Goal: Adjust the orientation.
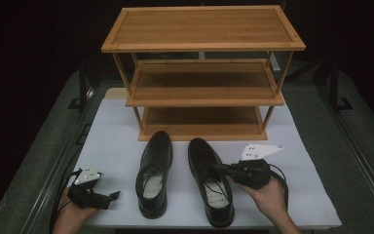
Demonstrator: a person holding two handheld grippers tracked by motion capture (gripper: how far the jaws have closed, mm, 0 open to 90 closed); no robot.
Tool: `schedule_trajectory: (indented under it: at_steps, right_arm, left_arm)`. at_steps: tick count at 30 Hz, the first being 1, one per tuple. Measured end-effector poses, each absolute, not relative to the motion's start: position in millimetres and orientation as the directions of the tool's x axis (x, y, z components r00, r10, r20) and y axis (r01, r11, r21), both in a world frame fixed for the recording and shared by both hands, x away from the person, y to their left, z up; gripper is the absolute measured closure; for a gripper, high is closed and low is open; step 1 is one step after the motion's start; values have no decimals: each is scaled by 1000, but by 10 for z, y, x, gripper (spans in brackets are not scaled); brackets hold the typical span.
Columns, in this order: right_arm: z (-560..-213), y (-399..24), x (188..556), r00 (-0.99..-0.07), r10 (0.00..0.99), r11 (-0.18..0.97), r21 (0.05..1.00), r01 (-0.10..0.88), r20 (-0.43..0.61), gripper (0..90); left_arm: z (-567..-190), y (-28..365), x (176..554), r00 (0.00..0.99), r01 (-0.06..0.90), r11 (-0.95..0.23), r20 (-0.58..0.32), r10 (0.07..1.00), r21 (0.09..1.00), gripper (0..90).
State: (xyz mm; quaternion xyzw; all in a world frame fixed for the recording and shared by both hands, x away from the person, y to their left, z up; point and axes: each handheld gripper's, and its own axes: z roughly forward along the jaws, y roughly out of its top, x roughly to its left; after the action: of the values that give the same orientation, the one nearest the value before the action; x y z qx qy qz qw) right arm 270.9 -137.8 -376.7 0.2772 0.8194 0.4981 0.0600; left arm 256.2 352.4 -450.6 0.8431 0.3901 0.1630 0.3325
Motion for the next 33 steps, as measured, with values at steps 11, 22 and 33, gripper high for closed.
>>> schedule_trajectory:
  at_steps: [11, 22, 33]
  right_arm:
    - [-3730, -1352, 2703, -830, 535, 333, 864, 379, 158, 887]
    - [-3644, -1292, 2802, -810, 563, 288, 880, 378, 164, 887]
    - [-3690, -1066, 3090, -792, 581, 261, 880, 396, 184, 886]
  left_arm:
    - [-4506, 3524, 2562, 643, 549, -475, 15, 766, 688, 0]
    - [-4507, 3523, 2563, 642, 549, -473, 15, 766, 689, 0]
    - [-4509, 3522, 2563, 640, 549, -470, 14, 768, 691, 0]
